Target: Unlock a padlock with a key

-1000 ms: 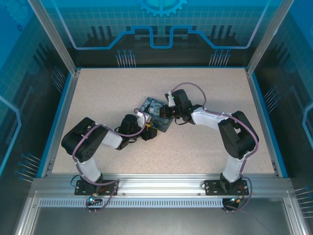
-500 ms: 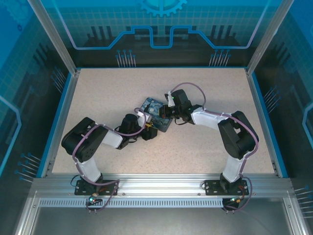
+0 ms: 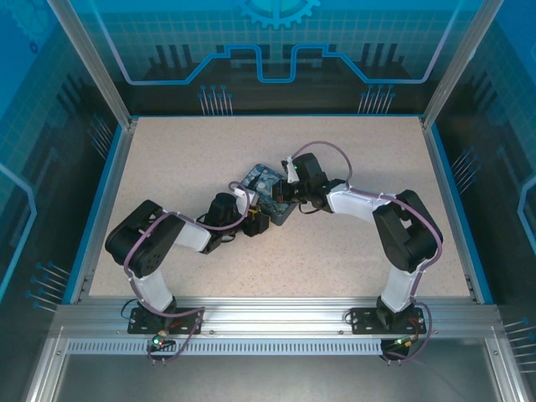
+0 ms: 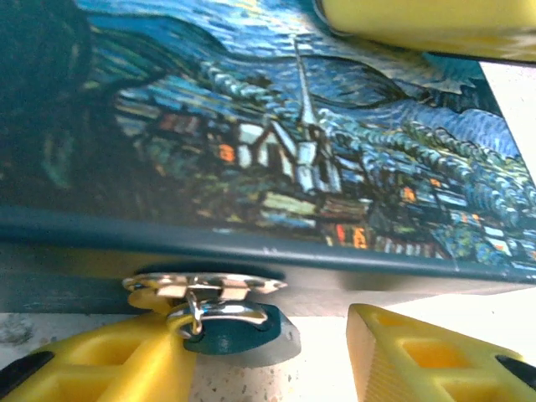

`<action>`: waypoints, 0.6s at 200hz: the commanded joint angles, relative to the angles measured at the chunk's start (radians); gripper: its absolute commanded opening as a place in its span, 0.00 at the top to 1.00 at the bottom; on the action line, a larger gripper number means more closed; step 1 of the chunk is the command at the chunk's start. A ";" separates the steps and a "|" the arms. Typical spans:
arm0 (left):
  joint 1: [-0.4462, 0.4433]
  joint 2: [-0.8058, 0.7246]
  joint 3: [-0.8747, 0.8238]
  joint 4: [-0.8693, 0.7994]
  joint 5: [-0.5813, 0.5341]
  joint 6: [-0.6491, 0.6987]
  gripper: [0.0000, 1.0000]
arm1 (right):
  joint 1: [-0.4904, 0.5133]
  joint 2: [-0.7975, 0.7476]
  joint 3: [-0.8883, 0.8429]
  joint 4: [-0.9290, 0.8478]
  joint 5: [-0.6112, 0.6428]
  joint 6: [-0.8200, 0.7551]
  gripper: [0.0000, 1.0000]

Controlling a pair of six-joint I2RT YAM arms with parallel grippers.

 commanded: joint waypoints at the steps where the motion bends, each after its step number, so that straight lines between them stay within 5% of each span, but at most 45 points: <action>1: 0.004 -0.014 0.034 0.009 -0.026 -0.012 0.53 | 0.024 0.017 0.009 -0.050 -0.012 -0.010 1.00; 56: 0.004 -0.024 0.028 0.019 -0.033 -0.018 0.70 | 0.027 0.007 0.003 -0.034 -0.014 -0.013 1.00; 120: 0.004 -0.101 0.029 -0.018 -0.037 -0.090 0.74 | 0.026 -0.097 -0.051 0.044 0.031 -0.083 1.00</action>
